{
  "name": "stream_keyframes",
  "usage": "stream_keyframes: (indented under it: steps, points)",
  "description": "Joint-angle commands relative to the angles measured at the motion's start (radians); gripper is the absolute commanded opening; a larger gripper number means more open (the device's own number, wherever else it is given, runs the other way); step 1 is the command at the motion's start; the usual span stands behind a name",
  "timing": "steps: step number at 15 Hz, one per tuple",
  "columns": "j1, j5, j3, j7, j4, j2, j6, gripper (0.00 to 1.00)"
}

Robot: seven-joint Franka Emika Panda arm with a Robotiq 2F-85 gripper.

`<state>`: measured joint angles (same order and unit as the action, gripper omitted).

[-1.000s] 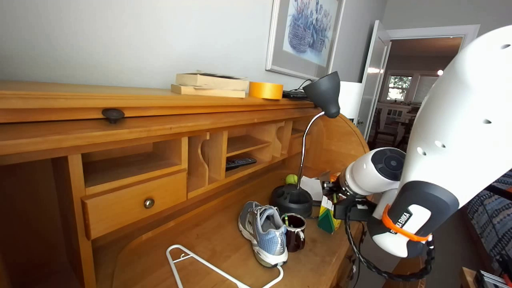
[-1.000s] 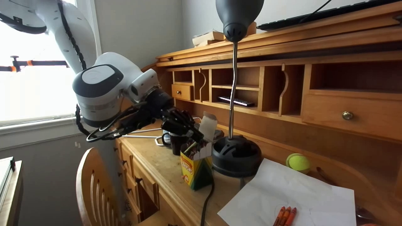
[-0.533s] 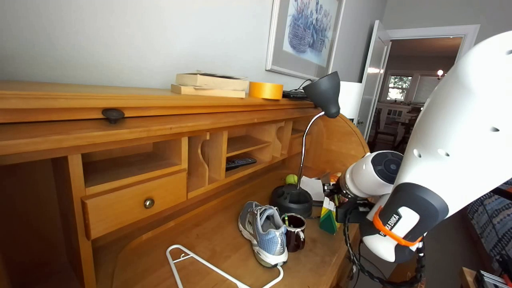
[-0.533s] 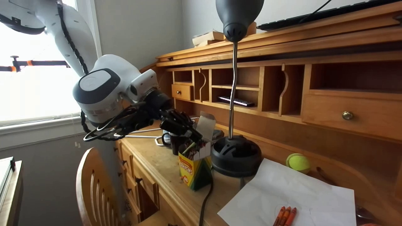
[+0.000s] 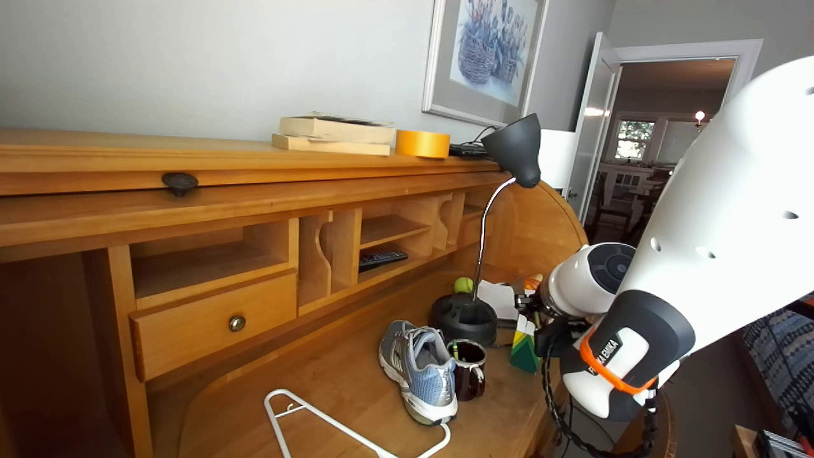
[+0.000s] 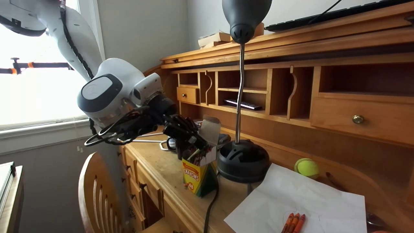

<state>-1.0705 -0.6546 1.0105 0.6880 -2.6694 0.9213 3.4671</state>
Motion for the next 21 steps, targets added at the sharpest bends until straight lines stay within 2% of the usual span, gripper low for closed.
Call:
stream_keyframes:
  steps: [1, 2, 5, 6, 7, 8, 11, 12, 13, 15, 16, 19, 20, 21]
  points:
    - [0.009, -0.095, -0.032, -0.078, 0.024, 0.006, -0.045, 0.03]
    - [-0.008, -0.048, -0.013, -0.028, 0.018, 0.022, -0.058, 0.03]
    - [-0.001, -0.048, -0.015, -0.033, 0.022, 0.015, -0.065, 0.03]
    - [-0.001, -0.047, -0.014, -0.034, 0.022, 0.012, -0.064, 0.18]
    - [0.018, -0.106, -0.037, -0.097, 0.031, -0.004, -0.053, 0.37]
    - [0.003, -0.05, -0.018, -0.041, 0.022, 0.007, -0.067, 0.43]
    - [0.001, -0.053, -0.018, -0.044, 0.021, 0.004, -0.084, 0.65]
    - [0.011, -0.108, -0.033, -0.1, 0.027, -0.009, -0.076, 0.73]
    - [-0.007, -0.059, -0.011, -0.05, 0.015, -0.006, -0.08, 0.8]
    - [-0.022, -0.062, 0.001, -0.055, 0.004, -0.02, -0.068, 0.95]
    - [-0.036, -0.062, 0.011, -0.058, -0.004, -0.031, -0.058, 1.0]
    - [-0.064, -0.056, 0.034, -0.063, -0.016, -0.066, -0.057, 1.0]
    - [-0.051, -0.104, 0.016, -0.121, -0.01, -0.097, -0.044, 1.0]
    - [-0.055, -0.102, 0.018, -0.132, -0.014, -0.121, -0.044, 1.0]
